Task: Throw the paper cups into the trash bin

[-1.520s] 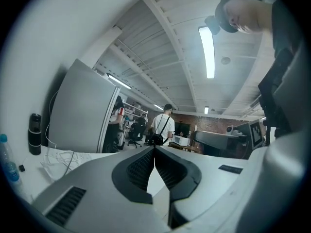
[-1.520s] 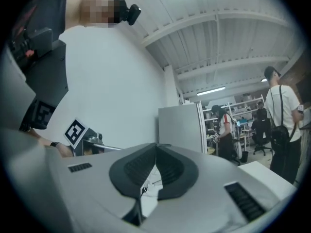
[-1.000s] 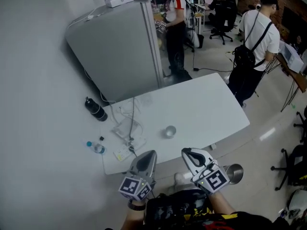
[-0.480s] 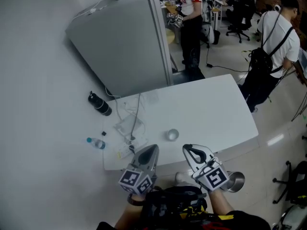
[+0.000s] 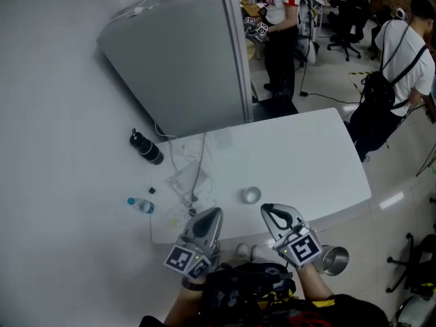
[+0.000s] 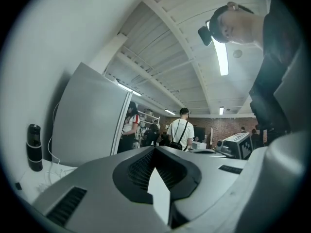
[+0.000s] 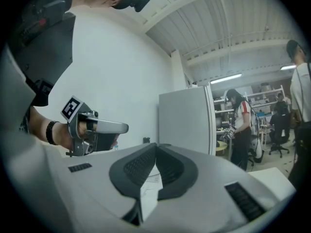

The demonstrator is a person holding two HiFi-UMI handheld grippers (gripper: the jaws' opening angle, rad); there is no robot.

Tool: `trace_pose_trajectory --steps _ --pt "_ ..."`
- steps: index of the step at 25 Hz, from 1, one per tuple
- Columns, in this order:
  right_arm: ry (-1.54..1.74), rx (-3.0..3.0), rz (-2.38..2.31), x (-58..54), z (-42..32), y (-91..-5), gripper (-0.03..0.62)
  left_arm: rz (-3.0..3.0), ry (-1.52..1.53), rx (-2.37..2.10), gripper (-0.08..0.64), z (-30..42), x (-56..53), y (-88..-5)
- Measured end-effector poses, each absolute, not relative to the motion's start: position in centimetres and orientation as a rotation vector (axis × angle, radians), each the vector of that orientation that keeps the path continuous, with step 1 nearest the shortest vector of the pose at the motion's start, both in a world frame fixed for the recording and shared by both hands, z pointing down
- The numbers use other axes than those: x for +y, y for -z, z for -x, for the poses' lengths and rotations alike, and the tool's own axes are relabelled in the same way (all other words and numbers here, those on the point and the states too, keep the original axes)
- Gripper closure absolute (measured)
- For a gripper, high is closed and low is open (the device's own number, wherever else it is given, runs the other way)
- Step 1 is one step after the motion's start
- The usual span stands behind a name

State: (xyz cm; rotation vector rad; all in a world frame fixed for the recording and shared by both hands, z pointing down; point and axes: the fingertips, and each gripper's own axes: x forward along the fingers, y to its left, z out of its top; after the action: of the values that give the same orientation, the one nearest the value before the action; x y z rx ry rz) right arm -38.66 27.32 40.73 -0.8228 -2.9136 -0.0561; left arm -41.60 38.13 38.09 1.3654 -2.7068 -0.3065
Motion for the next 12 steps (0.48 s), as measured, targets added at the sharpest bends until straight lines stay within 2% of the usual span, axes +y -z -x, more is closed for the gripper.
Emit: trace_pose_trajectory --steps 4,7,9,11,12 --pt "0.012 -2.881 0.821 28.1 39.6 -42.4 0.558 -1.344 0.317 -2.729 0.557 42.4 39.6 -38.4" --pt "-0.019 -2.857 0.818 28.6 40.8 -43.8 0.444 -1.304 0.343 -2.734 0.557 42.9 41.1 -39.1" --pt "-0.012 -2.849 0.804 28.5 41.5 -44.9 0.403 -1.29 0.359 -2.747 0.557 43.2 42.0 -39.3" --pt "0.02 -2.825 0.776 28.6 41.5 -46.5 0.394 -1.262 0.377 -2.754 0.557 43.2 43.0 -39.7" --pt "0.027 -2.809 0.759 28.6 41.5 -47.3 0.352 -1.245 0.383 -2.757 0.557 43.3 43.4 -39.8"
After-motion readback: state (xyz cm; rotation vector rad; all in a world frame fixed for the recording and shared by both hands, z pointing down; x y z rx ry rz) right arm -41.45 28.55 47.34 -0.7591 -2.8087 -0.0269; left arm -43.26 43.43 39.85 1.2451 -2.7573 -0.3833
